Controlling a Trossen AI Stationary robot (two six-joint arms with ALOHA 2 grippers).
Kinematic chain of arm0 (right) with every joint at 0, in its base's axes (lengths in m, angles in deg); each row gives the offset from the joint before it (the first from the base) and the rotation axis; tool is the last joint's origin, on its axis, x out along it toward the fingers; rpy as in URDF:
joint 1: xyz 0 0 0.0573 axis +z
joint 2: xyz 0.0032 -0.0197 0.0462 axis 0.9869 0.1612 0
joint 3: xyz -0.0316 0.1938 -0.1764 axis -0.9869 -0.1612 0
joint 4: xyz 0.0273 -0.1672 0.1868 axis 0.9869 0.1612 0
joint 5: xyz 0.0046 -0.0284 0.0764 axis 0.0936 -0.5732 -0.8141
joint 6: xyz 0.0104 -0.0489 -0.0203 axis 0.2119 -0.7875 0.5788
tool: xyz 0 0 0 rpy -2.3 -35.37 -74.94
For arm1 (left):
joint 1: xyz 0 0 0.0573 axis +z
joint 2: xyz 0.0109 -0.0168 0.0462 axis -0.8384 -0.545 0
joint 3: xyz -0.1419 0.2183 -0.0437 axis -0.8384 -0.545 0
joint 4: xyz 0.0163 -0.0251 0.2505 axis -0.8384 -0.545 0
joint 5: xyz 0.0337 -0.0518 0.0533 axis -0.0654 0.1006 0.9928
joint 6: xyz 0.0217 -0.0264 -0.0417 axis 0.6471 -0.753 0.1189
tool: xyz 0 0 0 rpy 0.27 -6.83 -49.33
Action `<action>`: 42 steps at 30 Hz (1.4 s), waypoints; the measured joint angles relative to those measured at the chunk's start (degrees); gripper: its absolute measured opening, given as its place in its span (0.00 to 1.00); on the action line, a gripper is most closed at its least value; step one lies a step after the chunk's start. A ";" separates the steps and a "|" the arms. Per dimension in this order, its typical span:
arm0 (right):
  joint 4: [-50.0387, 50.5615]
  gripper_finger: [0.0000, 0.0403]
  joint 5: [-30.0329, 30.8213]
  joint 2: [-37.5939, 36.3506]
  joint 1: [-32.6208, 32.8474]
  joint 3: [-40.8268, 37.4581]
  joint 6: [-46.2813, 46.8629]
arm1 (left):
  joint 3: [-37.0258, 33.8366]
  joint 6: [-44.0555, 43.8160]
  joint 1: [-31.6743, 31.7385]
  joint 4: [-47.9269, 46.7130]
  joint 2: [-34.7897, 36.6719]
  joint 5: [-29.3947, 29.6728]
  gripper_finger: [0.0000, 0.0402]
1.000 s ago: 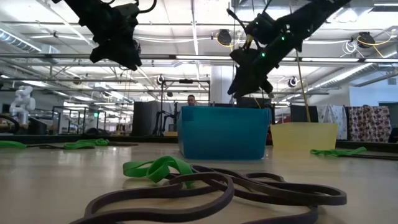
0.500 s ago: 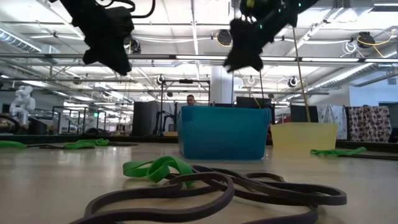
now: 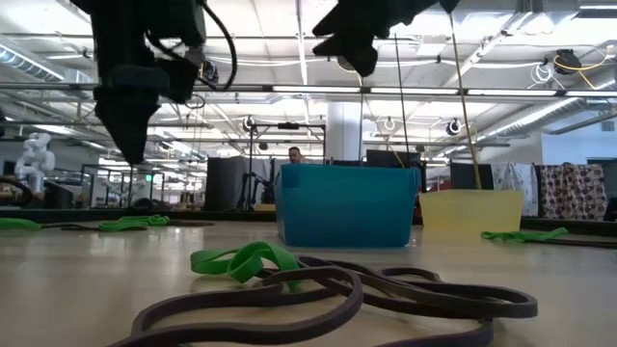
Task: Sort rubber bands into baskets
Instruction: Put the purple rubber band into the red bin
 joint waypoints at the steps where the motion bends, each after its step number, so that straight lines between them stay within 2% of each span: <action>1: 0.55 0.35 0.01 0.06 1.12 0.00 -0.01 | 0.00 1.42 -0.12 0.46 -0.98 -0.33 0.27; 5: 5.82 0.35 -0.55 0.14 6.11 0.00 -2.12 | 0.00 6.92 -1.76 5.17 -4.70 -4.30 0.27; 9: 13.39 0.35 -4.37 0.14 11.59 -0.07 -5.66 | 0.00 8.75 -3.20 9.31 -7.24 -5.41 0.27; 14: 14.25 0.35 -4.48 0.20 18.87 -2.47 -5.89 | 0.00 9.85 -4.62 10.52 -8.47 -5.73 0.27; 18: 9.26 0.35 -4.30 1.17 24.63 -6.03 -3.32 | 0.00 9.93 -5.36 11.98 -8.41 -5.71 0.27; 21: 0.97 0.35 -4.26 3.53 28.81 -8.66 -1.94 | 0.00 11.17 -6.11 12.22 -8.38 -5.69 0.27; 28: -15.27 0.35 0.31 15.89 35.82 -9.01 -5.87 | 0.00 14.89 -7.87 16.27 -8.38 -5.56 0.27; 37: -15.78 0.35 2.47 25.85 37.59 -5.52 -3.11 | 0.00 17.34 -8.26 19.12 -8.38 -5.64 0.27; 42: -15.63 0.35 9.06 28.79 37.53 -4.65 -3.39 | 0.00 18.57 -8.26 19.14 -8.34 -5.71 0.27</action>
